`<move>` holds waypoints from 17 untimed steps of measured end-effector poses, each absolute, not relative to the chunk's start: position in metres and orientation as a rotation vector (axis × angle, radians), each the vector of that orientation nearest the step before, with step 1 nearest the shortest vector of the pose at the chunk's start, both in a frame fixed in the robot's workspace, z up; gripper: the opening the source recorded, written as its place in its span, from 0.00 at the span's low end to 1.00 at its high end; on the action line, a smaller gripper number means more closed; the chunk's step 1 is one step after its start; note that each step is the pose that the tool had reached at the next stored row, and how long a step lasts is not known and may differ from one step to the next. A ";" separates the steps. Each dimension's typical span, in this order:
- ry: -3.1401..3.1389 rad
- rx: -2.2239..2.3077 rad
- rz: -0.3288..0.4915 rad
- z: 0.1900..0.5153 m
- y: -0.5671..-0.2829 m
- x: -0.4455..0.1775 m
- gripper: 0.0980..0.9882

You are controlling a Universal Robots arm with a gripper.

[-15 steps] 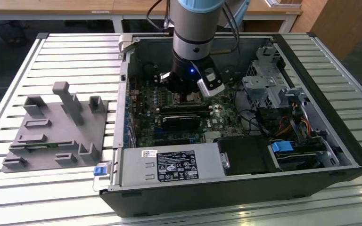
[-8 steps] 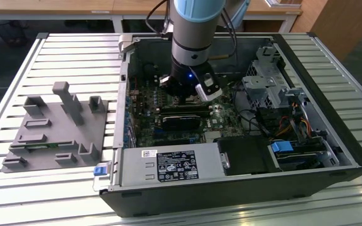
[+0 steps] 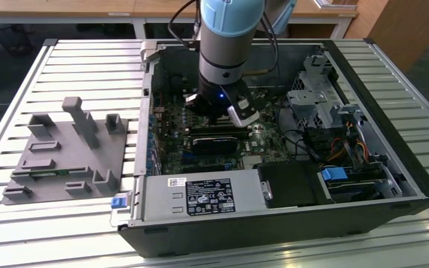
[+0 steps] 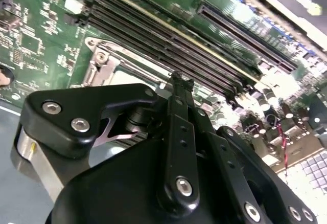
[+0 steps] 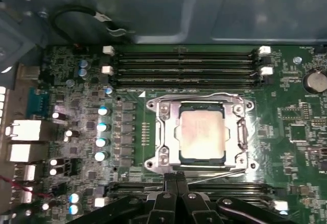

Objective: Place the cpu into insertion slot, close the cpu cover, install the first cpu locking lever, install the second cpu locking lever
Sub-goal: 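Install the second cpu locking lever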

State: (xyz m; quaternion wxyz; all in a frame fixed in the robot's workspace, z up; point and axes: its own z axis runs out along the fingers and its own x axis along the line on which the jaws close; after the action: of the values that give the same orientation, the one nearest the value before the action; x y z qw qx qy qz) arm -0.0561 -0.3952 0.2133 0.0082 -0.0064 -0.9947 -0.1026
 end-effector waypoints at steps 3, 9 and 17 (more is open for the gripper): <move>-3.107 -0.020 -0.340 0.212 -0.396 -0.060 0.01; -3.104 -0.020 -0.367 0.203 -0.396 -0.060 0.01; -3.103 -0.019 -0.381 0.198 -0.400 -0.066 0.01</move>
State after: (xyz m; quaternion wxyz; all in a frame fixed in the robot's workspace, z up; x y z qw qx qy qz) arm -0.0663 -0.3998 0.1975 0.0076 -0.0062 -0.9925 -0.1219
